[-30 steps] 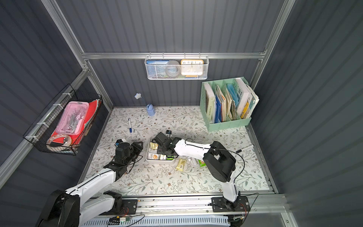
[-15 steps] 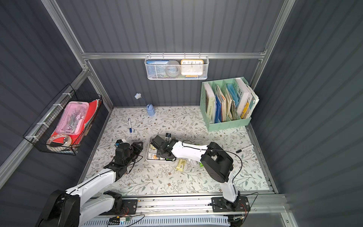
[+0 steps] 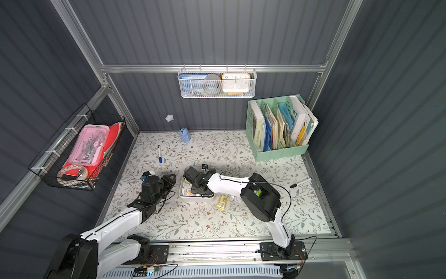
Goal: Take the cookies out of the storage box
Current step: Pick up the cookie from the storage box.
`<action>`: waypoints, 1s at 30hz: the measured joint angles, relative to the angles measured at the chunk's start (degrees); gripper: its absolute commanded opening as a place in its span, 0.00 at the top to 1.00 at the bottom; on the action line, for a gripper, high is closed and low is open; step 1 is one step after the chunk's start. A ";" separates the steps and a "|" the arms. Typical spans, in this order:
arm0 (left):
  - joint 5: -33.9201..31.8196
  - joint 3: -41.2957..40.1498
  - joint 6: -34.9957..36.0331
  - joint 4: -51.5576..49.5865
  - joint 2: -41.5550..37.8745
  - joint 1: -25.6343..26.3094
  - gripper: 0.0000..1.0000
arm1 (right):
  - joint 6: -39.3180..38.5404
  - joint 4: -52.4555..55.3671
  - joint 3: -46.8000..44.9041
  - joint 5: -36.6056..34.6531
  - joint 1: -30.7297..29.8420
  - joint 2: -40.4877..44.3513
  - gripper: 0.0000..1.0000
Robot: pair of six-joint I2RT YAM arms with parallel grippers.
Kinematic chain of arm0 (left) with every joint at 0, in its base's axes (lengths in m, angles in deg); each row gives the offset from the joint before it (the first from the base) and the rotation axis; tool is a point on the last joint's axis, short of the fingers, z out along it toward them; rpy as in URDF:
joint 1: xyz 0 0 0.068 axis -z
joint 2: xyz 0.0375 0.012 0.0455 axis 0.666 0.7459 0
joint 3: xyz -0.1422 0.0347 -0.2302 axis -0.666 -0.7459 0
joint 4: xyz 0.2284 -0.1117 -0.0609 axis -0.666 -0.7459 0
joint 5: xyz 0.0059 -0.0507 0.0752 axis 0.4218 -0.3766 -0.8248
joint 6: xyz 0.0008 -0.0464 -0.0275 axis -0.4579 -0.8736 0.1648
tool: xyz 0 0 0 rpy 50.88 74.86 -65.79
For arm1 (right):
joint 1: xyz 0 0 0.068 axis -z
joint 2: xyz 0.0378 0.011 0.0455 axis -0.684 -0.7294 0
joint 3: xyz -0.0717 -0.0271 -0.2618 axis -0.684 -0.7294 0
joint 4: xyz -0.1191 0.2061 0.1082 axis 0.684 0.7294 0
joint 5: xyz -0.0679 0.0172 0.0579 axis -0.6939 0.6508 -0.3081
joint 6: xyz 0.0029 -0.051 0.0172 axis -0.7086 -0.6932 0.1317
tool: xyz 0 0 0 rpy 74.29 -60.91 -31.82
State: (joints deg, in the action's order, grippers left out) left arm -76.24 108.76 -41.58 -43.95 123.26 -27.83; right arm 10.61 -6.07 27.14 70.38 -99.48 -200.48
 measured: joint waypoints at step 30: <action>-0.04 0.13 0.07 -0.09 0.04 0.00 0.49 | -7.76 -2.56 -10.99 -2.64 5.60 23.89 0.75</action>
State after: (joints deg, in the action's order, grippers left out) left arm -76.28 108.90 -41.51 -44.03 123.30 -27.83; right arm 2.85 -8.62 16.15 67.74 -93.88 -176.59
